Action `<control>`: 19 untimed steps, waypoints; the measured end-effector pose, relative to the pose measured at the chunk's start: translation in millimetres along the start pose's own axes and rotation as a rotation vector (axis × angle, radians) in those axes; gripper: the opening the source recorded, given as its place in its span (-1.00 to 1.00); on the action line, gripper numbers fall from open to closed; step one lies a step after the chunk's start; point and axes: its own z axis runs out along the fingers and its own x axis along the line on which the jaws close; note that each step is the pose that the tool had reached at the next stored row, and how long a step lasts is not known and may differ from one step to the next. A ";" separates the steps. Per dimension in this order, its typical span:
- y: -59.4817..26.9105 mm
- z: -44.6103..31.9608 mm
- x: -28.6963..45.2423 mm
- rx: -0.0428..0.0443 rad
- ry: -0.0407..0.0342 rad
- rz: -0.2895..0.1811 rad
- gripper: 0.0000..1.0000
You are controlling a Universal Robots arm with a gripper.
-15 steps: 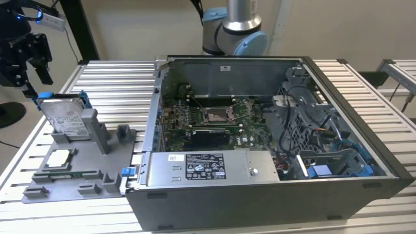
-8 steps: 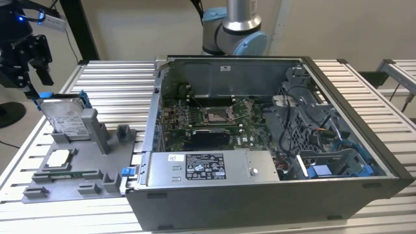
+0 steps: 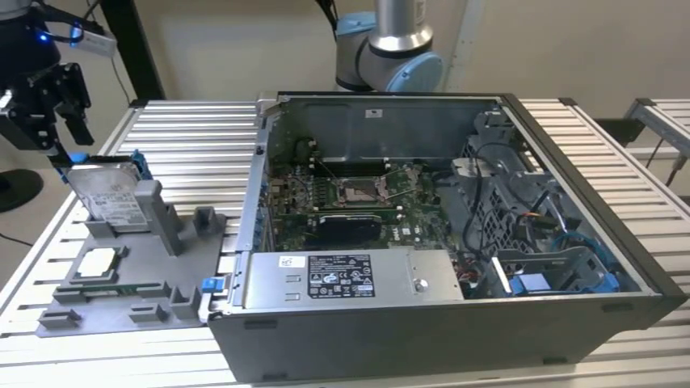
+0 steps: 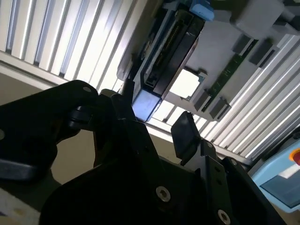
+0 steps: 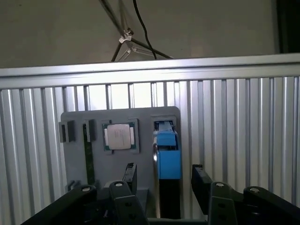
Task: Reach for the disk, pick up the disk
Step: 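Pick up the disk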
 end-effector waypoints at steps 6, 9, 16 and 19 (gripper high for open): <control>0.3 9.1 -7.0 0.0002 -0.0001 -0.001 1.00; 0.4 12.9 -8.4 0.0000 0.0000 -0.001 1.00; 2.1 23.2 -10.8 -0.0001 0.0000 -0.001 1.00; 3.2 28.3 -10.9 0.0000 0.0000 -0.003 1.00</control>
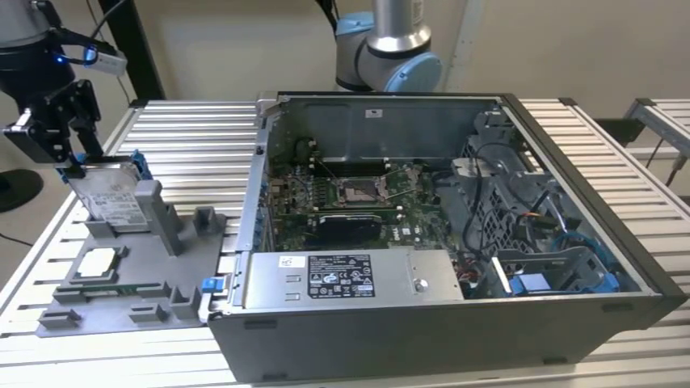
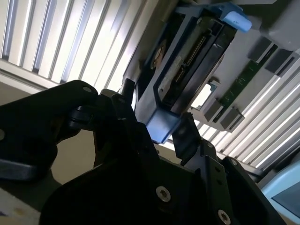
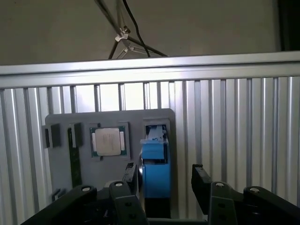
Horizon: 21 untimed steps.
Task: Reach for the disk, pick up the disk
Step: 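Pick up the disk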
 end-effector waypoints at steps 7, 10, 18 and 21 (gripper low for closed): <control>0.2 12.2 -0.1 0.0034 -0.0002 -0.010 1.00; 0.1 17.5 1.1 0.0050 -0.0003 -0.015 1.00; -0.3 28.7 7.0 0.0085 -0.0005 -0.040 1.00; -0.5 31.0 9.1 0.0113 -0.0008 -0.054 1.00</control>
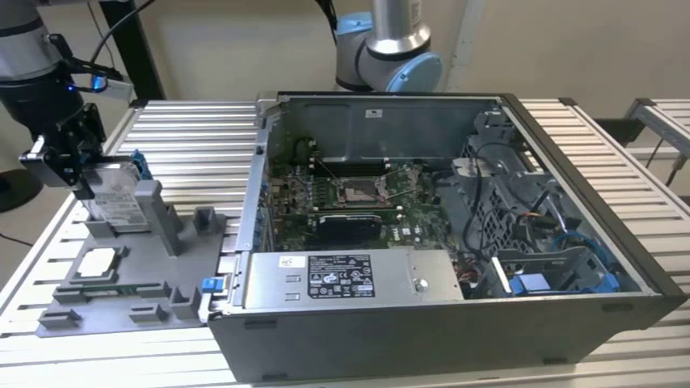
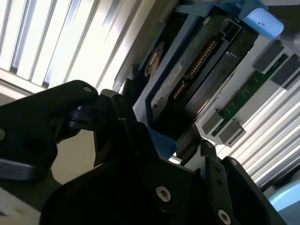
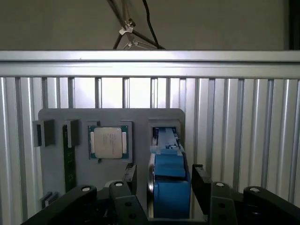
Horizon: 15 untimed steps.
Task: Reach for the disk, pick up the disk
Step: 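Pick up the disk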
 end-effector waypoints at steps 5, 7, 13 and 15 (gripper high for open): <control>-1.8 4.5 2.3 0.0015 -0.0001 -0.018 1.00; -2.7 6.0 2.4 0.0020 -0.0006 -0.021 1.00; -2.9 10.0 2.3 0.0019 -0.0011 -0.021 1.00; -2.9 11.5 2.2 0.0020 -0.0011 -0.021 1.00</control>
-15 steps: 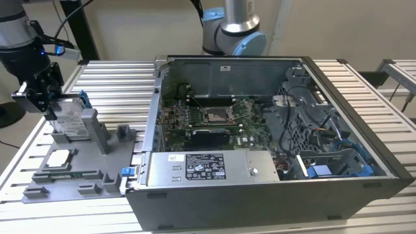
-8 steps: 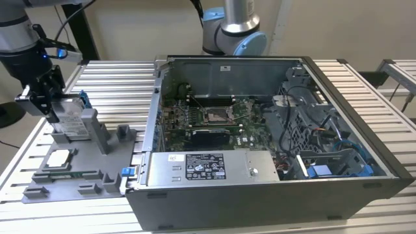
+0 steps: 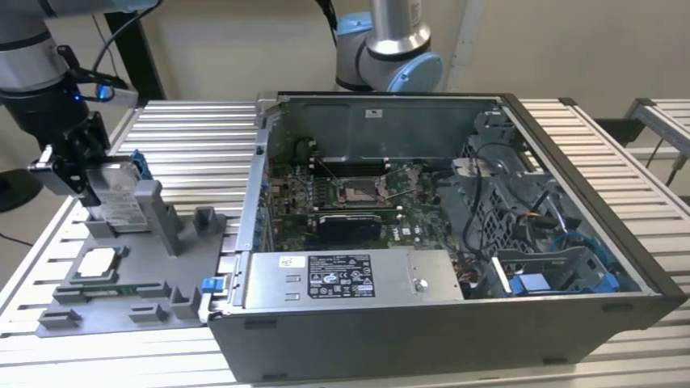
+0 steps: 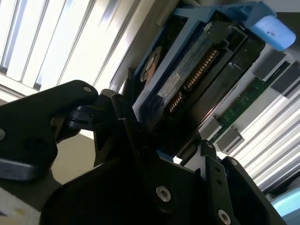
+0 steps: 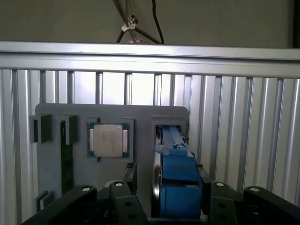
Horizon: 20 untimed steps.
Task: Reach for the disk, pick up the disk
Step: 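Pick up the disk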
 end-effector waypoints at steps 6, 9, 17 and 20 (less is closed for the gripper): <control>0.0 0.4 0.0 0.0002 0.0000 0.000 1.00; 0.0 0.4 0.0 0.0002 -0.0002 0.000 1.00; 0.0 0.4 0.0 0.0001 0.0000 0.000 1.00; 0.0 0.4 0.0 0.0001 0.0000 0.000 1.00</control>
